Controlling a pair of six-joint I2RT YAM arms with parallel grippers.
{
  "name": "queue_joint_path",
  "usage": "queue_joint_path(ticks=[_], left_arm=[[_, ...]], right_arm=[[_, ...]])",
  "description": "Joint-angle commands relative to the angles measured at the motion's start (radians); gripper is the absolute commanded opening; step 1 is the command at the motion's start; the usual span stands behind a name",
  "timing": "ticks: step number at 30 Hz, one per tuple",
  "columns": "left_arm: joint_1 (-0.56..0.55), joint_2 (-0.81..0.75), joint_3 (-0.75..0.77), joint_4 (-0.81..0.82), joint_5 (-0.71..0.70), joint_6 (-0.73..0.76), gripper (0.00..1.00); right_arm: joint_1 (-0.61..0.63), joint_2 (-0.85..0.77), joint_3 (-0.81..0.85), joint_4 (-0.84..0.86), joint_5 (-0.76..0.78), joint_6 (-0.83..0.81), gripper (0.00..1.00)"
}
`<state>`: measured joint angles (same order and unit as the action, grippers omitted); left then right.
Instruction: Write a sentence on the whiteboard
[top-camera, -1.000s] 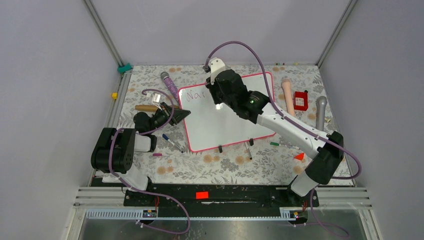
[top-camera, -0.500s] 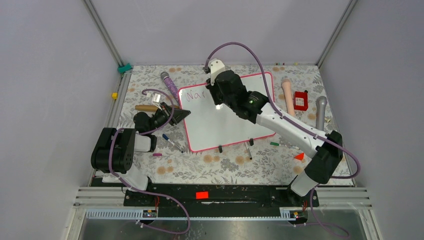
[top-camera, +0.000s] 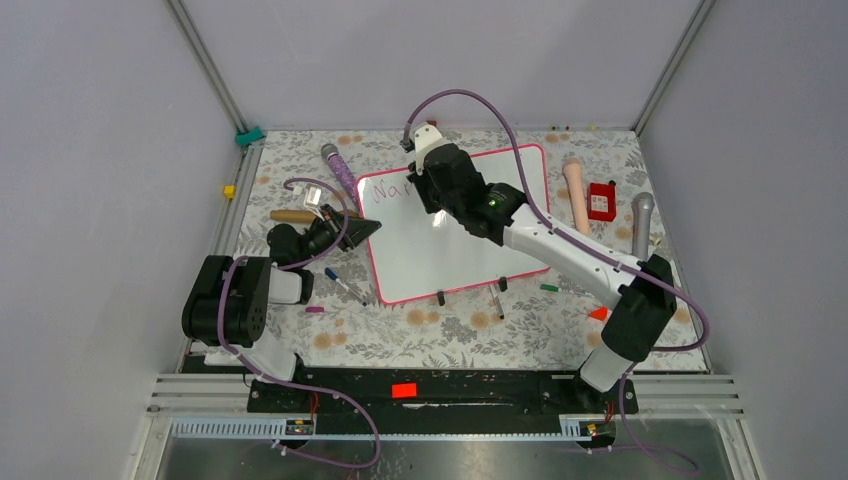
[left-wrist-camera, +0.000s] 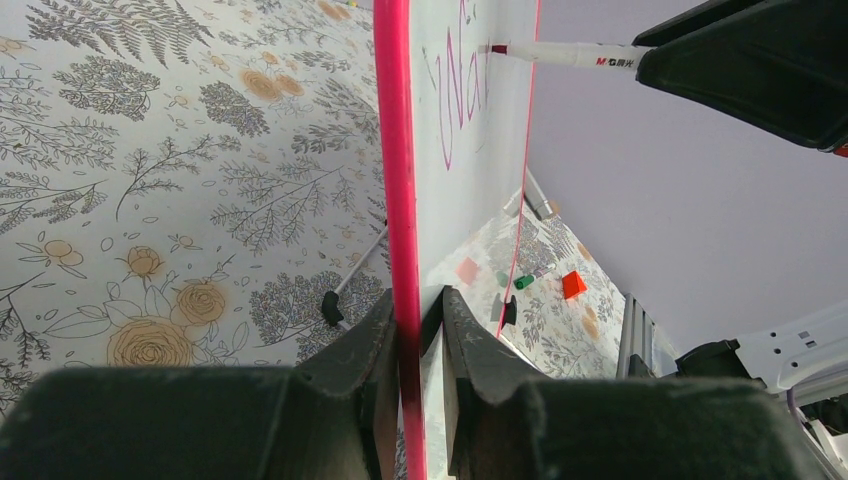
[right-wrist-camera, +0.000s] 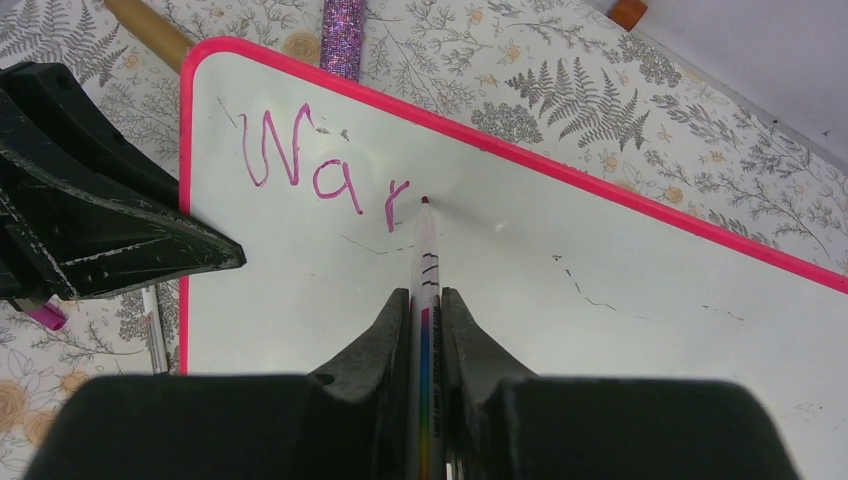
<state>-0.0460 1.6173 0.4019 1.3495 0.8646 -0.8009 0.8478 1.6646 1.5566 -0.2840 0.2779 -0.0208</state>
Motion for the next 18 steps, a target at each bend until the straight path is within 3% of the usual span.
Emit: queue_joint_path(ticks=[1, 18], left_arm=[[-0.012, -0.02, 0.003, 0.027, 0.011, 0.083, 0.0], [-0.013, -0.022, 0.002, 0.027, 0.01, 0.083, 0.0]], right_arm=[[-0.01, 0.007, 0.024, -0.008, 0.019, 0.005, 0.0], [-0.01, -0.041, -0.069, -0.007, -0.008, 0.05, 0.0]])
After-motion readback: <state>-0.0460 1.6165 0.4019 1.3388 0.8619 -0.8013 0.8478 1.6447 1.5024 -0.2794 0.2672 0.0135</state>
